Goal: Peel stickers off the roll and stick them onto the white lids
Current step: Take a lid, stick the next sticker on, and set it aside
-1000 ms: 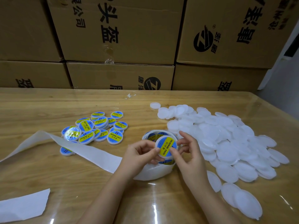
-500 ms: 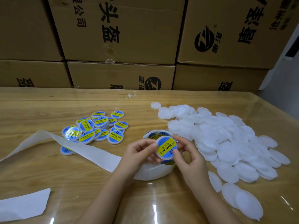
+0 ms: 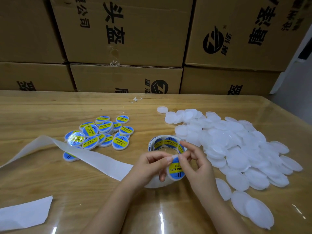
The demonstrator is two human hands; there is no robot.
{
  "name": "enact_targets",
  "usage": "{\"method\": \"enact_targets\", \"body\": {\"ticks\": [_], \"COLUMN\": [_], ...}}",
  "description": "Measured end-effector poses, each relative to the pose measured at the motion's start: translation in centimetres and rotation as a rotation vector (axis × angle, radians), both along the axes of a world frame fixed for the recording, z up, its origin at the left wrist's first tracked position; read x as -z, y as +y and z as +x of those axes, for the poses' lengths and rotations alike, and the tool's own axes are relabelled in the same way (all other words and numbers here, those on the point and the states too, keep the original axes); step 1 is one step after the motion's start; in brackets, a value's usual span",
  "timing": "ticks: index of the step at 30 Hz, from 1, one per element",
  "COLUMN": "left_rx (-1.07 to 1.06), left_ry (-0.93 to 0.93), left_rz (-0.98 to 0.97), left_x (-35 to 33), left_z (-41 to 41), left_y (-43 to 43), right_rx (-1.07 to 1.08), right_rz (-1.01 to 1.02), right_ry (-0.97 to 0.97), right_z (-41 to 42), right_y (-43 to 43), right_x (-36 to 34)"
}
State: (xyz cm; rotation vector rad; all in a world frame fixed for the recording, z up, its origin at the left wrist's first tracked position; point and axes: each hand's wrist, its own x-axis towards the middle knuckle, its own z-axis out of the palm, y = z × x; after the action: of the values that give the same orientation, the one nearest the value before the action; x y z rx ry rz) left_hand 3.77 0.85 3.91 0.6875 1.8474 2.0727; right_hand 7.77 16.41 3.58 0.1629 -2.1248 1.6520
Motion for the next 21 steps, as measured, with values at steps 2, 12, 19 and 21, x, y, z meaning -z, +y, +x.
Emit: {"method": "enact_targets", "body": {"ticks": [2,12,19,21], "left_rx": [-0.016,-0.086,-0.118,-0.085], "left_ry": [0.006,-0.031,-0.114,-0.111], "left_rz": [-0.033,0.137,0.260,0.236], "left_x": [0.1,0.0,0.0,0.1], "left_z": [0.1,-0.3,-0.9,-0.8], "left_y": [0.1,-0.2,-0.9,-0.8], "right_rx": [0.035,0.038,0.072,0.097], "right_rz": [0.071,0.242,0.162,0.143], "right_ry": [-0.006,-0.008,0.060,0.072], "right_z": [0.1,0.4,-0.3,-0.4], "right_y": [-0.3,-1.2,-0.4,-0.1], "right_x": [0.3,0.8,0.7,0.7]}}
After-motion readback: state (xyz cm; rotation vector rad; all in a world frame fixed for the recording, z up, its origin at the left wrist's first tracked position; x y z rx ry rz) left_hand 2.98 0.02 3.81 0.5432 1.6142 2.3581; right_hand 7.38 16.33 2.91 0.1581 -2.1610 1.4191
